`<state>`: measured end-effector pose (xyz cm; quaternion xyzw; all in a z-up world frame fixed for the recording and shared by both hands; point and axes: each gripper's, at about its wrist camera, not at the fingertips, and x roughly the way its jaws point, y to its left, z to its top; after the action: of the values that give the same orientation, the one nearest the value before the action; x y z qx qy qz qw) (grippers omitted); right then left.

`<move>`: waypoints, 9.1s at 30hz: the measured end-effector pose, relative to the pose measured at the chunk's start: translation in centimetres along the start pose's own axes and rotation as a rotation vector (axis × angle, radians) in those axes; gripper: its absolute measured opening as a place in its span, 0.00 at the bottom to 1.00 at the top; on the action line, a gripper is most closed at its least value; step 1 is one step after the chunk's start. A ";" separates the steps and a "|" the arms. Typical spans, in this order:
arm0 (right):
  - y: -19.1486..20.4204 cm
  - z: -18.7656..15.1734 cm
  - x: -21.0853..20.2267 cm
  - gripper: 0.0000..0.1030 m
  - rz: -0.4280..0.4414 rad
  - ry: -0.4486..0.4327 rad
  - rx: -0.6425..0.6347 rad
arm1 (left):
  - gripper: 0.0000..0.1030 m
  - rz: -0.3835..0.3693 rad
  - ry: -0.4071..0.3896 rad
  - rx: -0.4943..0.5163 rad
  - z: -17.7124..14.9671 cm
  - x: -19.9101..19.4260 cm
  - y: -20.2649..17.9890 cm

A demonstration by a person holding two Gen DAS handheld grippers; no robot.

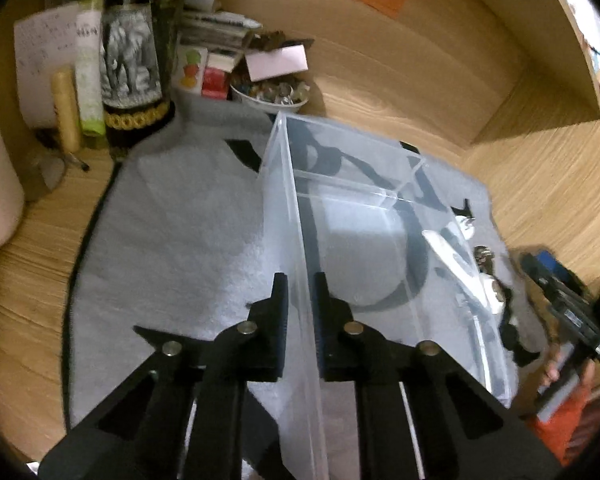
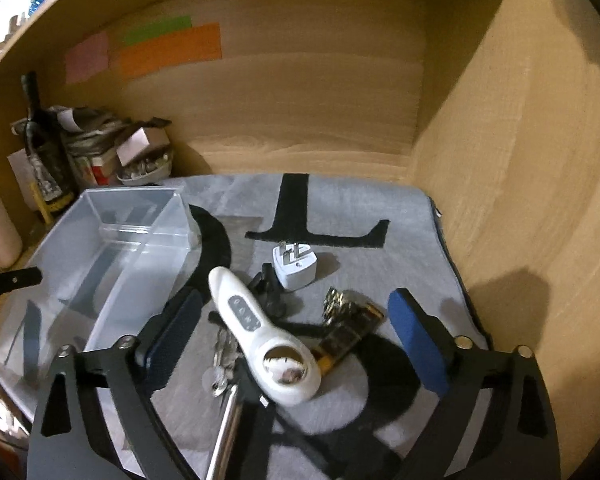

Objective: Organize rigid objects
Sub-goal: 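Grasp the clear plastic box wall with the left gripper while the right gripper reaches for the white plug, then close the right gripper on the white plug adapter and lift it, then carry the white plug into the clear box and open the right gripper, then grasp the dark metal cone piece with the right gripper, then move the metal cone into the clear box and release it, then grasp the black-and-gold tube with the right gripper and lift it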

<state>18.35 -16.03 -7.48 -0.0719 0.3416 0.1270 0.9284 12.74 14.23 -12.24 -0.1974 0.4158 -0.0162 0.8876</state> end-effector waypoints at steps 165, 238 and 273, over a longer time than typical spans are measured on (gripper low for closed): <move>4.2 5.2 1.9 0.29 0.167 -0.005 -0.119 | 0.11 0.178 -0.028 0.127 -0.1 0.8 -2.8; -3.9 1.8 2.2 0.62 -0.104 0.089 0.033 | 0.11 0.160 -0.032 0.126 0.0 1.0 -2.4; -5.7 -1.1 4.1 0.10 -0.098 0.145 0.107 | 0.11 0.157 -0.029 0.128 0.0 0.9 -2.4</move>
<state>22.36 -20.97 -10.71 -0.0480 0.4104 0.0574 0.9088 13.61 11.88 -12.06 -0.1075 0.4151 0.0298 0.9029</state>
